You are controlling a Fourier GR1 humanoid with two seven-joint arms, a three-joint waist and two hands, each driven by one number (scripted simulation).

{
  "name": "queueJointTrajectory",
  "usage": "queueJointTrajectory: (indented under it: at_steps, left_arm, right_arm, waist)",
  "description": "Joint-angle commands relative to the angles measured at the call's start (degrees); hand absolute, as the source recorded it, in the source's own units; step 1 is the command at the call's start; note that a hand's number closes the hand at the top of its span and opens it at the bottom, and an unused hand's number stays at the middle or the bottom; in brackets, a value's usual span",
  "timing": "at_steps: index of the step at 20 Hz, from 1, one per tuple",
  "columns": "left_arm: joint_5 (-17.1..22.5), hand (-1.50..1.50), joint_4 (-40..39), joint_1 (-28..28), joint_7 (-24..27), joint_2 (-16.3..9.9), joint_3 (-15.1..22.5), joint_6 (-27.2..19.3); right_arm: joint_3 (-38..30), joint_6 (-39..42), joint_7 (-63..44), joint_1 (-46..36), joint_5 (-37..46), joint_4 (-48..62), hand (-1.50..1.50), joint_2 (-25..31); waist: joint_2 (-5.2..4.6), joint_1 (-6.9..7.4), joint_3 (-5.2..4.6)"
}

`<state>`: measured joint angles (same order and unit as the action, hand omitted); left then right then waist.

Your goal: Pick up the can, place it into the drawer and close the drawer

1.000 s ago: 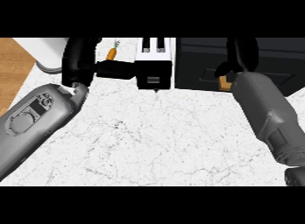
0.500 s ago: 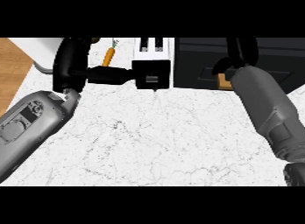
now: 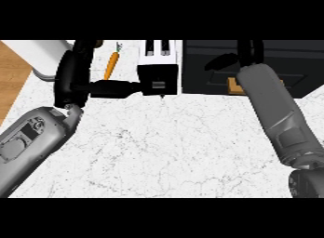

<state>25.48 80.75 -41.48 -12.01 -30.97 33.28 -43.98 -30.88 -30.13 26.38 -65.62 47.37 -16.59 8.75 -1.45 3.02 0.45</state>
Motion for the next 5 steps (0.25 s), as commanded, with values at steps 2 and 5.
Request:
queueJointTrajectory:
  at_steps: [2,5]
  left_arm:
    - [-1.1,-1.5,4.46,2.79,-2.27,-1.33,0.46,-1.54]
    - [-0.94,-1.5,6.52,3.04,-2.49,-1.92,-1.77,-0.63]
  right_arm:
    - [-6.75,2.83,0.13,-3.57,-8.79,-1.74,-1.5,-2.63]
    - [-7.15,3.4,3.83,-1.98,-9.89,-1.69,-1.5,-2.15]
  waist:
    - [1.19,0.34,-0.3]
    - [1.04,-0.42,-0.35]
